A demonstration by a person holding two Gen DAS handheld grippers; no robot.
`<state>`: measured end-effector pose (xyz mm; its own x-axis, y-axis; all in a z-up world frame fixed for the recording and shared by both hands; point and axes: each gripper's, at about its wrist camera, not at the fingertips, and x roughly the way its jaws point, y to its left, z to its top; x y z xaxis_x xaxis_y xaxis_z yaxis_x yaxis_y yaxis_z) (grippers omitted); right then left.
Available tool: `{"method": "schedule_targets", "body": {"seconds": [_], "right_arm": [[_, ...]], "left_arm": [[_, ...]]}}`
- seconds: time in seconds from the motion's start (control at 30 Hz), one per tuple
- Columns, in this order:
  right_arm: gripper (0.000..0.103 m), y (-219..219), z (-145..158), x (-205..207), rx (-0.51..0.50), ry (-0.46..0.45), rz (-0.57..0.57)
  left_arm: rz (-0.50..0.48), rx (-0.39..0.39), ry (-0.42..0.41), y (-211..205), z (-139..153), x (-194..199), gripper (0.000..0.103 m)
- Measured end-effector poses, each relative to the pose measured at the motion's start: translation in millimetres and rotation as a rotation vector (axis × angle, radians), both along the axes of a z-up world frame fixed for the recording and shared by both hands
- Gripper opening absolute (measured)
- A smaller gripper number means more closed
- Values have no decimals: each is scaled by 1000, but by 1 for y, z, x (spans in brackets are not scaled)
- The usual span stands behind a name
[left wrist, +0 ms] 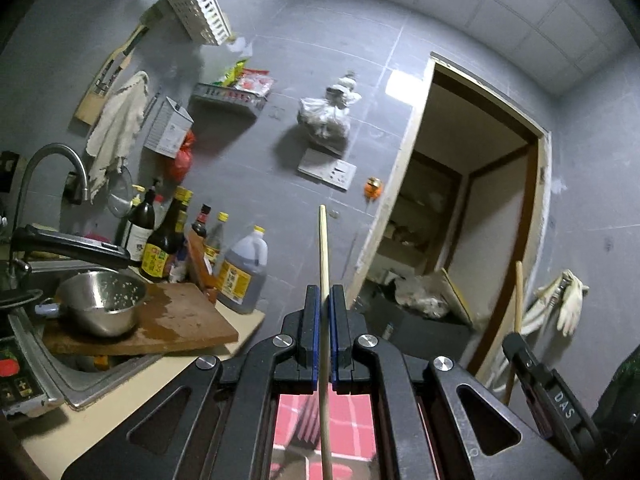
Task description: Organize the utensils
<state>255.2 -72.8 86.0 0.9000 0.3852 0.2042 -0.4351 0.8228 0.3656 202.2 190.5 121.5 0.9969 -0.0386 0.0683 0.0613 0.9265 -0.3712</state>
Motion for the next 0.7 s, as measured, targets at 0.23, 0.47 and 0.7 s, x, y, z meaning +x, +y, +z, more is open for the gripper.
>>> {"method": "schedule_targets", "body": {"seconds": [0.23, 0.47, 0.7], "right_arm": [[5, 10, -14, 7, -16, 4, -13], [5, 13, -27, 13, -9, 20, -17], [5, 13, -26, 14, -22, 35, -48]], "left_arm": [[69, 22, 10, -2, -15, 11, 2], [122, 20, 31, -3, -36, 17, 2], [125, 8, 47, -5, -44, 19, 2]]}}
